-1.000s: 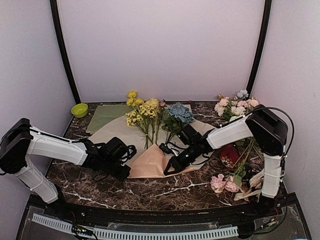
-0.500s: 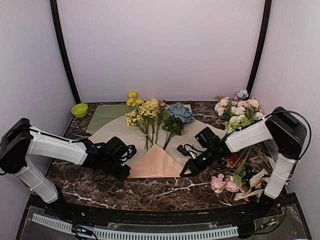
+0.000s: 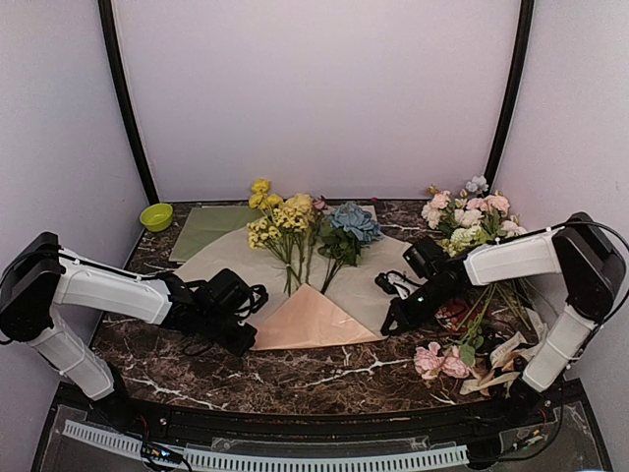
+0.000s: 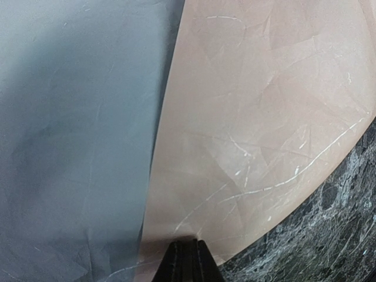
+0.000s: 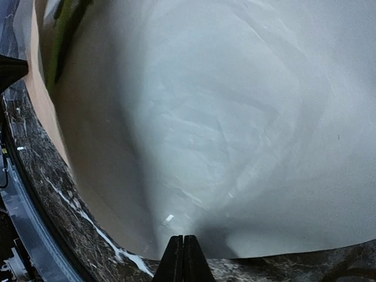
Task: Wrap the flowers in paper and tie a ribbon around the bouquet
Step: Press the fold line of the 1/4-folded wrapping paper.
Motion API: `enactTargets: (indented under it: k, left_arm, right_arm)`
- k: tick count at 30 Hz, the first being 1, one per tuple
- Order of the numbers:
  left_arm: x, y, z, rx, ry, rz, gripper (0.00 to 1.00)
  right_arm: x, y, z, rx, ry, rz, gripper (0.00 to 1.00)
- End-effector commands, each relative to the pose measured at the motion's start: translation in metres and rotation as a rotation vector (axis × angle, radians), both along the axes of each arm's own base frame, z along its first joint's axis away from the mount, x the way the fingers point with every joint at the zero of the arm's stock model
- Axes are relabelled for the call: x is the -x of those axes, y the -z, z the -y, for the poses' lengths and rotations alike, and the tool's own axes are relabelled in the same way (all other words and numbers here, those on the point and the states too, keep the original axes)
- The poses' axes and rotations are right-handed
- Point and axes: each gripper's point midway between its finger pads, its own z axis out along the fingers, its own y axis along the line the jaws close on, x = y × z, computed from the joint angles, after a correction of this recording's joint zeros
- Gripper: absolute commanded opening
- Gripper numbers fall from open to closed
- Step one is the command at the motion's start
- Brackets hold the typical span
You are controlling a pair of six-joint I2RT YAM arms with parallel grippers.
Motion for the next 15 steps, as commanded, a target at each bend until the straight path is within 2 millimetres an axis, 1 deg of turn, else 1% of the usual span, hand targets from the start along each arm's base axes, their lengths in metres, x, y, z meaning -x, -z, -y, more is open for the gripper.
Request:
enactTargets:
  k: [1, 2, 3, 5, 6, 8, 9, 11, 13, 15]
  left_arm:
    - [0.017, 0.022, -0.021, -0.074, -0.001, -0.078, 0.08]
    - [0.017, 0.022, -0.021, -0.072, -0.001, -0.077, 0.08]
    - [0.017, 0.021, -0.021, -0.070, 0.000, -0.072, 0.07]
    - [0.016, 0.022, -0.021, -0.071, -0.001, -0.070, 0.07]
    - [0.016, 0.021, -0.021, -0.072, 0.000, -0.070, 0.07]
    - [0.016, 0.020, -0.020, -0.067, 0.002, -0.071, 0.07]
    - [0.016, 0.019, -0.019, -0.062, 0.003, -0.069, 0.08]
    - [0.015, 0.017, -0.018, -0.049, 0.003, -0.062, 0.08]
    - [0.015, 0.015, -0.017, -0.040, 0.004, -0.055, 0.08]
    - [0.013, 0.012, -0.014, -0.029, 0.006, -0.049, 0.08]
  right_arm:
    - [-0.010, -0.055, -0.062, -0.057, -0.133, 0.146, 0.02]
    - [-0.010, -0.068, -0.083, -0.091, -0.173, 0.176, 0.02]
    - [-0.012, -0.087, -0.110, -0.151, -0.209, 0.211, 0.02]
    - [-0.003, -0.097, -0.153, -0.249, -0.271, 0.205, 0.01]
    - [0.000, -0.095, -0.171, -0.277, -0.299, 0.189, 0.01]
    - [0.006, -0.084, -0.197, -0.275, -0.351, 0.164, 0.01]
    - [0.008, -0.077, -0.206, -0.270, -0.370, 0.157, 0.01]
    - [0.008, -0.059, -0.217, -0.258, -0.384, 0.127, 0.00]
    - [0.005, -0.043, -0.223, -0.246, -0.383, 0.102, 0.00]
    - [0.006, -0.027, -0.224, -0.227, -0.383, 0.076, 0.00]
